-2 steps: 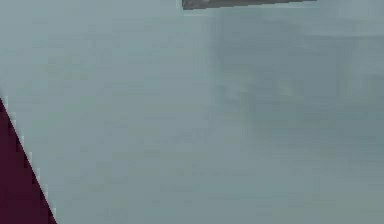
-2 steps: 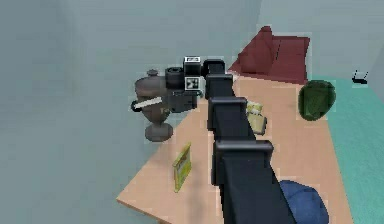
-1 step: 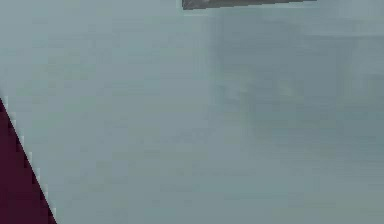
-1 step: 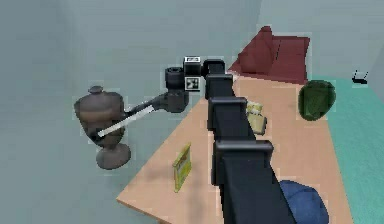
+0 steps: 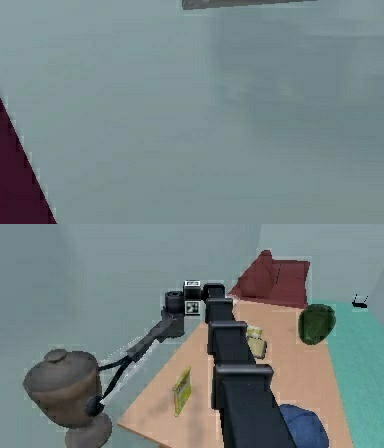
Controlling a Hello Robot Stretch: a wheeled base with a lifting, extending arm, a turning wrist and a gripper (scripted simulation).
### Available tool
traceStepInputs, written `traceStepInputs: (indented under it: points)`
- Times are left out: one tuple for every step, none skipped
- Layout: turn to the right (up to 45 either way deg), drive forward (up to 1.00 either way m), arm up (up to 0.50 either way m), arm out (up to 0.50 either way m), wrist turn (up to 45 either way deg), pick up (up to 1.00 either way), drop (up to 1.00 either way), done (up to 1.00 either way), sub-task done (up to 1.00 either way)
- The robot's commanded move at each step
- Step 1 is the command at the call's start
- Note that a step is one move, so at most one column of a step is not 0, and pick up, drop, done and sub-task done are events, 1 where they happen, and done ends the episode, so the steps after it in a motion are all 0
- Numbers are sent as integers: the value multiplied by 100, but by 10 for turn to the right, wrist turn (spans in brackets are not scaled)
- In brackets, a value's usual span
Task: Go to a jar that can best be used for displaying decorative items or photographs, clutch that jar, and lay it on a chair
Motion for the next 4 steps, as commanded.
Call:
traceStepInputs:
  points:
    - [0, 0, 0, 0, -90, 0, 0, 0, 0]
    - [0, 0, 0, -30, 0, 0, 0, 0, 0]
    - [-450, 0, 0, 0, 0, 0, 0, 0, 0]
    - [-450, 0, 0, 0, 0, 0, 0, 0, 0]
